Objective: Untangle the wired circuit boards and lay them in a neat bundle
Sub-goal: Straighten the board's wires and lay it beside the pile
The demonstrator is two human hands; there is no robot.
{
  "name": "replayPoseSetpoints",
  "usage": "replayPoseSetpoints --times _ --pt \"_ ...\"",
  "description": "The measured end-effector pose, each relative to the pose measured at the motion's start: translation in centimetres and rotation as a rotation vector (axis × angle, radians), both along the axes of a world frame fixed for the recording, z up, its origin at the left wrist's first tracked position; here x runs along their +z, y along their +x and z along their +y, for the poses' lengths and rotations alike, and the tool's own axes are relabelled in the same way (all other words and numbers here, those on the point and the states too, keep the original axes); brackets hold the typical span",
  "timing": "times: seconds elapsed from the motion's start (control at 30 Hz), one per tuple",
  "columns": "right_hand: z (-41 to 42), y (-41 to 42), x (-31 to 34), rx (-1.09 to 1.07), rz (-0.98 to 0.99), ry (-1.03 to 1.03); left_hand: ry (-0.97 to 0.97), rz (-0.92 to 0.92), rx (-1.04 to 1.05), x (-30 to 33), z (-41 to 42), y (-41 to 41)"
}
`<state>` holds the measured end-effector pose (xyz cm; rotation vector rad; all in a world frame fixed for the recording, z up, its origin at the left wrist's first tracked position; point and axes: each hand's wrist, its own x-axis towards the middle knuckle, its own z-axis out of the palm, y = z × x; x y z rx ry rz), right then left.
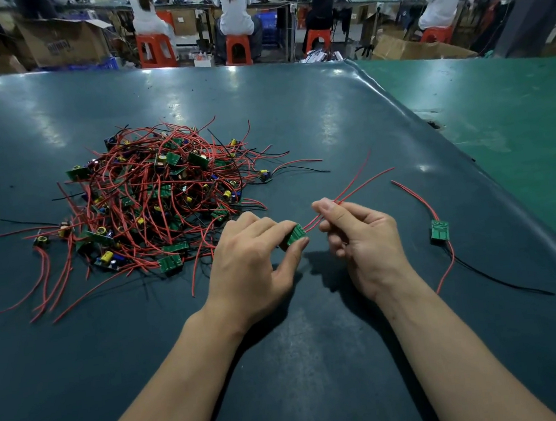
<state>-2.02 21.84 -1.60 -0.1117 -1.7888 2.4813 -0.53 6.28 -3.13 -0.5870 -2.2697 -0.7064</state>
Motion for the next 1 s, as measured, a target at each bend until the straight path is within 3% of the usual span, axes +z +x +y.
replayPoseSetpoints --times 0.33,0.47,0.53,0.63,0.73,1.0 --pt "2.9 -0.8 0.7 -0.188 0.017 -0.212 -0.010 0.029 -0.057 0.0 -0.1 0.5" --pt "4.1 -0.8 1.2 -0.219 -0.027 -0.415 0.048 0.068 -0.062 0.4 -0.2 0.5" --pt "4.4 -0.7 1.3 -0.159 -0.075 -0.457 0.116 0.108 -0.026 0.8 0.0 0.6" --pt "2.8 0.0 1.0 0.130 -0.089 -0.194 0.309 0.108 -0.030 1.2 0.4 0.8" --pt "0.5 1.2 0.5 0.461 -0.036 -0.021 0.279 0.099 -0.058 1.0 0.2 0.8" --pt "0.6 1.5 0.4 0.569 -0.018 -0.076 0.160 0.136 0.053 1.1 -0.4 0.1"
